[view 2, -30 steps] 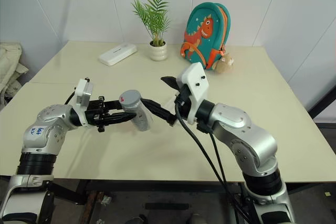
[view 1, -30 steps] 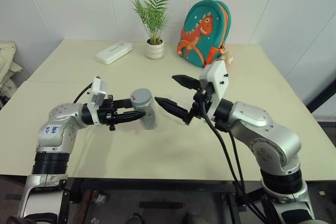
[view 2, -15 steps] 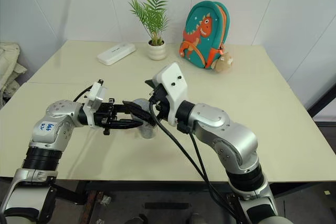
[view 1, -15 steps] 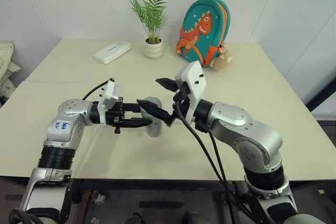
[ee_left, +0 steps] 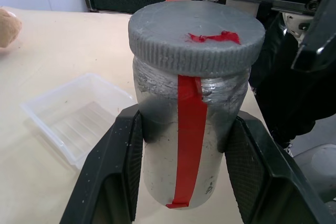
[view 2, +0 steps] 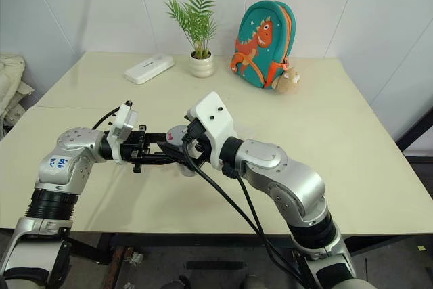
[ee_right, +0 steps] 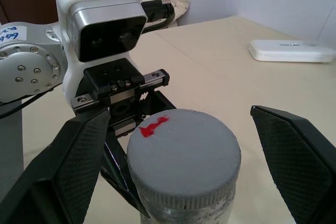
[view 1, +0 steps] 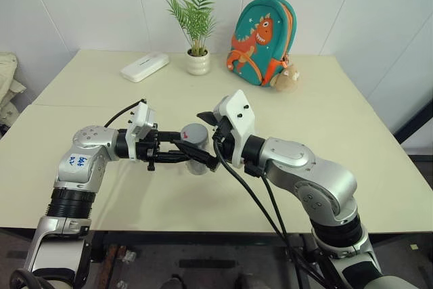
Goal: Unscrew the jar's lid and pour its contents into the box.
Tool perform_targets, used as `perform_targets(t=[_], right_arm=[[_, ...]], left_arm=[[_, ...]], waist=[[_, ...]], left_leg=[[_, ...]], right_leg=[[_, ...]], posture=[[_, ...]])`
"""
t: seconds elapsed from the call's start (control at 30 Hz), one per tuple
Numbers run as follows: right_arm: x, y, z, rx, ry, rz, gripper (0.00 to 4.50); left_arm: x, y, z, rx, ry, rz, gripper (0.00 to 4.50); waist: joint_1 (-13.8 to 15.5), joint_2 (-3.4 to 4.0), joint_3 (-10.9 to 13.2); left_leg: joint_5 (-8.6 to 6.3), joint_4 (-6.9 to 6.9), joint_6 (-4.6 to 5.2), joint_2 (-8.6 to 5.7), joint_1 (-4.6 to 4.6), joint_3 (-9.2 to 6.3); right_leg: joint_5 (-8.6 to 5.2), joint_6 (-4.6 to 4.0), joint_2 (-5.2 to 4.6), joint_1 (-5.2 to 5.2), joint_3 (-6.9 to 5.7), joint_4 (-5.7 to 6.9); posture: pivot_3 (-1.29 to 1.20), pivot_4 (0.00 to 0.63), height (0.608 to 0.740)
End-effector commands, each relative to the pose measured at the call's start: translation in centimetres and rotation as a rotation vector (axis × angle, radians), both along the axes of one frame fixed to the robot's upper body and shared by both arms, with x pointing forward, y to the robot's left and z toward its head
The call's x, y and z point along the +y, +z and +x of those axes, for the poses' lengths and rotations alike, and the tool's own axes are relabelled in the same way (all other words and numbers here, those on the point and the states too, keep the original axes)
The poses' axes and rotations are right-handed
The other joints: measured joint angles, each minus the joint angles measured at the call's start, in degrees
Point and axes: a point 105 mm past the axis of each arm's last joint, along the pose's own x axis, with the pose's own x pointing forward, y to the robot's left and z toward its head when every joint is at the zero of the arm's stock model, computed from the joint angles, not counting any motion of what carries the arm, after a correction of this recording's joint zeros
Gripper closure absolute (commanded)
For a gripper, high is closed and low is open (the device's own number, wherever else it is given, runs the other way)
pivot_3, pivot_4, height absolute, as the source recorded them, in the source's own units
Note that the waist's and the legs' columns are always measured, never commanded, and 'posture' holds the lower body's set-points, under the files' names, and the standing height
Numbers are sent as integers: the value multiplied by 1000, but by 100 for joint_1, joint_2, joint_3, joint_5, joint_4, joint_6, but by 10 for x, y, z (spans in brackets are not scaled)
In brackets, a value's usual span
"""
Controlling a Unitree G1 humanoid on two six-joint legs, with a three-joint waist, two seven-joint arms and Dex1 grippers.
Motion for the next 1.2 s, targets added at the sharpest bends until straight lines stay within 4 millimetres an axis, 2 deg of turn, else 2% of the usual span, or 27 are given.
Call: perform_targets(t=[0.03,0.37,0.57,0.7,0.8,0.97,1.2], right_arm=[[2,11,-1,-65,-37,23,0],[4,13,9,-58,-130,62,0],[6,14,7,-53,-116,76,0],[10,9,2,-29,-79,76,891],[11,9,1,-22,-62,76,1868],[14,13,-5,-48,2,70,1939],[19,26,-39,-107,320,70,1939]], left_arm=[[0,19,0,-61,13,-6,2626],[-2,24,5,-40,41,-18,2626],[-2,23,6,-35,46,-12,2626],[-4,23,6,-36,48,-11,2626],[-4,23,7,-39,51,-11,2626],[-5,23,5,-37,43,-10,2626],[-6,20,0,-20,-13,12,2626]], waist=[[1,0,0],[-10,0,0],[-9,0,0],[-11,0,0],[-11,0,0],[-12,0,0],[-11,0,0]], left_leg=[[0,0,0,0,0,0],[0,-6,0,0,-2,1],[0,-7,0,0,-3,2],[0,-7,0,0,-3,2],[0,-7,0,0,-3,2],[0,-7,0,0,-3,2],[0,-8,0,0,-4,3]], right_leg=[[0,0,0,0,0,0],[-1,-2,1,-6,1,0],[-2,-2,1,-7,1,0],[-2,-2,1,-7,1,0],[-2,-3,1,-7,1,0],[-2,-3,1,-7,1,0],[-2,-3,1,-7,1,-2]], posture=[[0,150,740],[0,150,740],[0,150,740],[0,150,740],[0,150,740],[0,150,740],[0,150,740]])
